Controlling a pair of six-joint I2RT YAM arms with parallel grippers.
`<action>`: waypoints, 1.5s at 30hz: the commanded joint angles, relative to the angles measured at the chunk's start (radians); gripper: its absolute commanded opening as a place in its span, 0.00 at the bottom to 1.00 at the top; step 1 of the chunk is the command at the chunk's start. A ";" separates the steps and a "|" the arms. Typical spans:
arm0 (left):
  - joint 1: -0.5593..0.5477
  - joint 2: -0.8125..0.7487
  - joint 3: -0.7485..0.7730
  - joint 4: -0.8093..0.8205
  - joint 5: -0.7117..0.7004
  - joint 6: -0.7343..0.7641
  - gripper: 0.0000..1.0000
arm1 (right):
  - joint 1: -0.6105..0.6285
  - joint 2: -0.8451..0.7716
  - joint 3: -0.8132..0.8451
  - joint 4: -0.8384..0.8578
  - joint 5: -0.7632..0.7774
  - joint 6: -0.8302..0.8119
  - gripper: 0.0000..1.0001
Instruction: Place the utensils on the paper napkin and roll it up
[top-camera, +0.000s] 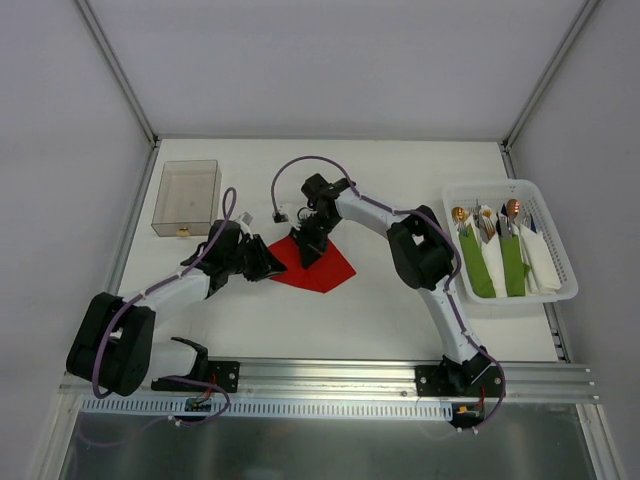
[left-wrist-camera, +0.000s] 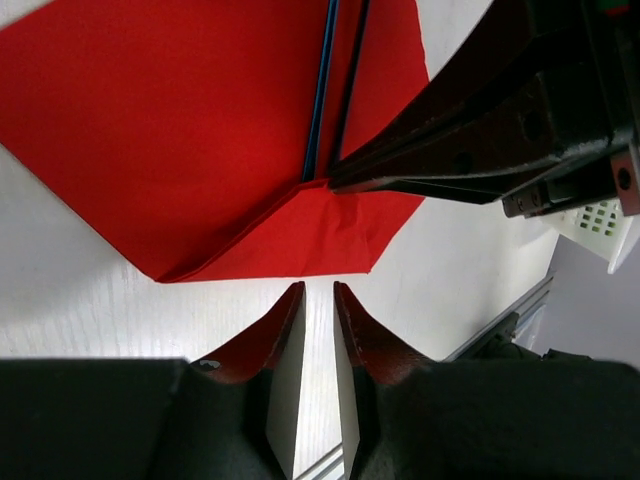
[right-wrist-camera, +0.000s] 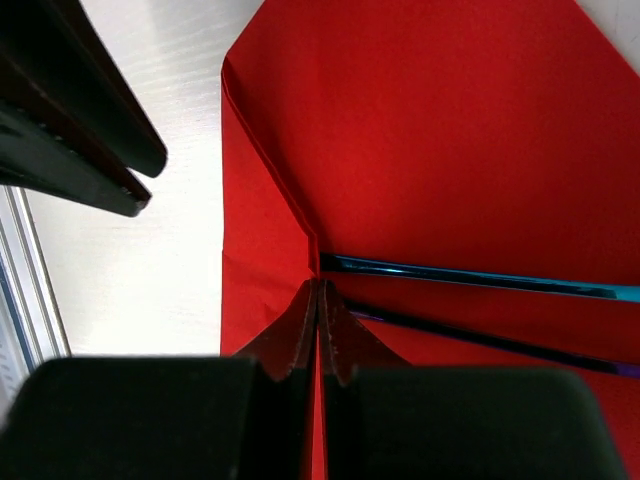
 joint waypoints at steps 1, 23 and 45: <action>-0.015 0.026 0.022 0.090 -0.009 -0.042 0.17 | -0.009 0.004 0.050 -0.027 -0.025 -0.002 0.00; -0.046 0.224 0.013 0.196 -0.044 -0.171 0.05 | -0.023 0.052 0.110 -0.056 -0.038 0.008 0.01; -0.051 0.347 -0.040 0.160 -0.103 -0.390 0.00 | -0.207 -0.219 0.059 -0.024 0.021 0.249 0.56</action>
